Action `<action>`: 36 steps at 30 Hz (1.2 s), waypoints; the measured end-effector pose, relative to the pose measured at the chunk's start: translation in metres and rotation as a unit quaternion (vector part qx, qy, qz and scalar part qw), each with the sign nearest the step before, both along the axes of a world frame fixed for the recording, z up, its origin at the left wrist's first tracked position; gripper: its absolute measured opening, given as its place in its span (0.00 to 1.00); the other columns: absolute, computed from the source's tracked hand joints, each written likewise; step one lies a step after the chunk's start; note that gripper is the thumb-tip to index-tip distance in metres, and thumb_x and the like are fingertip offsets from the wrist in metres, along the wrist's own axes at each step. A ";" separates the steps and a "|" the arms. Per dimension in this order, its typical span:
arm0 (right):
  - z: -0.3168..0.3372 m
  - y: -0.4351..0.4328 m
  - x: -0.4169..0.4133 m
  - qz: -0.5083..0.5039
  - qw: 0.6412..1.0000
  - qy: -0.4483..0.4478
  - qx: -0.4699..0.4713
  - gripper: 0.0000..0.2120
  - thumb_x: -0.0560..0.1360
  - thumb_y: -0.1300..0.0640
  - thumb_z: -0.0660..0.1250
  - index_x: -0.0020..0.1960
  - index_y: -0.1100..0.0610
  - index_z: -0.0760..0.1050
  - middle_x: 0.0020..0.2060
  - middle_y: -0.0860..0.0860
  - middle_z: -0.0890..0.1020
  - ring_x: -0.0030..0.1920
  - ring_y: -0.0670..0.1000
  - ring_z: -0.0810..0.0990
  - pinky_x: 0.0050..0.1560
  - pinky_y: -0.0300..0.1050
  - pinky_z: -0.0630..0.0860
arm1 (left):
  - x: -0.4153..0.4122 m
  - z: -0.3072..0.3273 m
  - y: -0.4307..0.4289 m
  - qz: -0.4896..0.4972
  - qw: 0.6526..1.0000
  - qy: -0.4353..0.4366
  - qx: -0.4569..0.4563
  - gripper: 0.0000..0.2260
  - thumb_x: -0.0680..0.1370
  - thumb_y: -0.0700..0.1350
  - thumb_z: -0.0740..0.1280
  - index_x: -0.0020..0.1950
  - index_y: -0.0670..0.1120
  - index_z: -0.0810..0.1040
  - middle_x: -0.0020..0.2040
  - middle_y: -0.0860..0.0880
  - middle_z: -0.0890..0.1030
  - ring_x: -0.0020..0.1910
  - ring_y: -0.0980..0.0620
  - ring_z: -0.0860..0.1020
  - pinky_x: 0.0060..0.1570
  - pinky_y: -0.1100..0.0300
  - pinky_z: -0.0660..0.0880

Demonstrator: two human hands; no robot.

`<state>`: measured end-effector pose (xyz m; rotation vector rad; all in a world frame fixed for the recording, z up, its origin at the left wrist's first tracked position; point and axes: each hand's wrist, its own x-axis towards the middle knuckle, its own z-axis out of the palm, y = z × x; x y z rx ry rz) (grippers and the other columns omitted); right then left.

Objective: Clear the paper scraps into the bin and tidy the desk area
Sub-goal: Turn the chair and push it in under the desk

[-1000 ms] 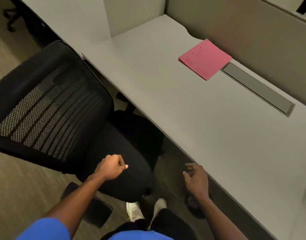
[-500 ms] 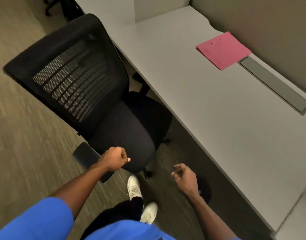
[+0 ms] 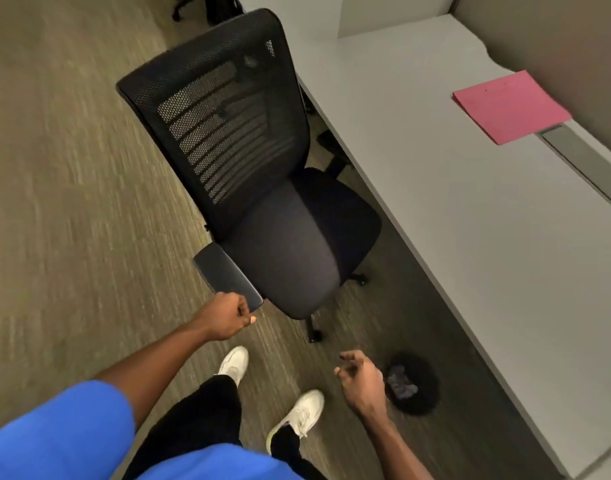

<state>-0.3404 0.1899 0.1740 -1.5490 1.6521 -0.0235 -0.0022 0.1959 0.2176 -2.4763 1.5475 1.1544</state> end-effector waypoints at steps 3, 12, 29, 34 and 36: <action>-0.001 0.006 0.021 0.000 1.000 -0.001 0.004 0.13 0.78 0.54 0.73 0.62 0.50 0.81 0.50 0.45 0.86 0.51 0.46 0.84 0.56 0.47 0.81 | 0.029 0.003 0.003 0.014 1.000 0.001 -0.008 0.12 0.77 0.53 0.76 0.41 0.47 0.81 0.38 0.51 0.84 0.39 0.50 0.81 0.38 0.57 0.72; 0.006 -0.014 0.126 -0.024 1.000 0.003 0.011 0.16 0.77 0.53 0.71 0.64 0.50 0.80 0.57 0.51 0.86 0.60 0.54 0.84 0.61 0.51 0.79 | 0.152 0.036 -0.048 -0.001 0.998 -0.019 -0.064 0.12 0.79 0.52 0.75 0.44 0.44 0.85 0.38 0.47 0.85 0.40 0.45 0.83 0.44 0.54 0.76; -0.025 -0.040 0.324 0.125 0.982 0.132 -0.048 0.48 0.68 0.35 0.76 0.80 0.48 0.60 0.74 0.52 0.70 0.73 0.58 0.68 0.71 0.59 0.68 | 0.349 0.120 -0.200 0.132 0.910 0.281 -0.275 0.27 0.65 0.65 0.83 0.53 0.48 0.86 0.55 0.52 0.89 0.52 0.54 0.87 0.54 0.50 0.85; -0.038 -0.039 0.334 0.118 0.978 0.162 -0.056 0.47 0.70 0.41 0.76 0.81 0.48 0.57 0.72 0.53 0.70 0.72 0.58 0.69 0.70 0.60 0.67 | 0.348 0.106 -0.203 0.090 0.915 0.305 -0.247 0.17 0.74 0.60 0.78 0.56 0.51 0.86 0.59 0.54 0.88 0.57 0.56 0.87 0.53 0.54 0.84; -0.041 -0.039 0.332 0.125 0.974 0.177 -0.067 0.43 0.72 0.47 0.74 0.81 0.48 0.56 0.71 0.53 0.71 0.71 0.58 0.70 0.69 0.60 0.68 | 0.342 0.096 -0.207 0.096 0.915 0.307 -0.243 0.08 0.82 0.51 0.72 0.57 0.49 0.85 0.56 0.55 0.89 0.57 0.54 0.87 0.53 0.55 0.84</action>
